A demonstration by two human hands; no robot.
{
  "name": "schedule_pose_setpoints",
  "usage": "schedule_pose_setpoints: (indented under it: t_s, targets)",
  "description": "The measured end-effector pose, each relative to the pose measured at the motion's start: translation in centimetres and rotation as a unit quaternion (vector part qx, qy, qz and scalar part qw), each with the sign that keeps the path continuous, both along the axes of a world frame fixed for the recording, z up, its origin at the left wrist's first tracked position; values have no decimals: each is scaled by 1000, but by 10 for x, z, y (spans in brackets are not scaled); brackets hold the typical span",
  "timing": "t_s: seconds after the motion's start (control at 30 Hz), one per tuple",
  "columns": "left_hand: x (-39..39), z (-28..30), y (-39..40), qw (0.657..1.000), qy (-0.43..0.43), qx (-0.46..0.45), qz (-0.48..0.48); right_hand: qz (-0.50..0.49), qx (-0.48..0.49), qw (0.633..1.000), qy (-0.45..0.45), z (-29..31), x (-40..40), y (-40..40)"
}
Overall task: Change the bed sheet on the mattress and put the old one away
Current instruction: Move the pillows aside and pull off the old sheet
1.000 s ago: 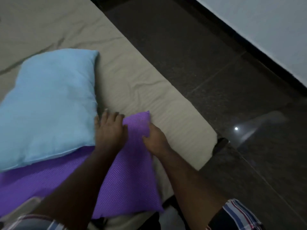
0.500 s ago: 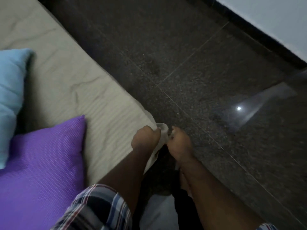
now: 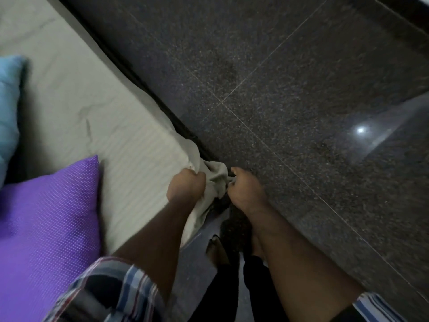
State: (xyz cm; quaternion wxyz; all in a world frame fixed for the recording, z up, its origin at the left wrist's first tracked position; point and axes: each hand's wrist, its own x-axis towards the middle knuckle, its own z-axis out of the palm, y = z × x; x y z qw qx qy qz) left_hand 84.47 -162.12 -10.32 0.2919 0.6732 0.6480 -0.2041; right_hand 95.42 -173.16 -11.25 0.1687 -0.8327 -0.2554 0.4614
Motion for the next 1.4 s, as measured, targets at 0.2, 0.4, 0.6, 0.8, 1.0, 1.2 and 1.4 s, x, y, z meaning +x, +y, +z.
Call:
schedule_pose_setpoints:
  t_s: [0.2, 0.4, 0.6, 0.8, 1.0, 1.2, 1.4]
  targets:
    - [-26, 51, 7, 995, -77, 21, 53, 159, -40, 985, -48, -20, -21, 27]
    - [-39, 88, 12, 990, -120, -13, 73, 3, 41, 995, -94, 25, -52, 37]
    - [-84, 136, 55, 982, -177, 35, 57, -118, 350, 929, -19, 159, -134, 70]
    - [-203, 153, 95, 964, -175, 199, 27, -68, 376, 916, 122, 177, -226, 109]
    - [-218, 114, 77, 965, -141, 209, 79, 115, 140, 983, 7, 127, -221, 97]
    - [-194, 119, 57, 967, -118, 221, -44, 222, 110, 957, -152, 140, -194, 101]
    - [-163, 137, 74, 968, -89, 228, -64, 267, 108, 940, -184, 163, -159, 130]
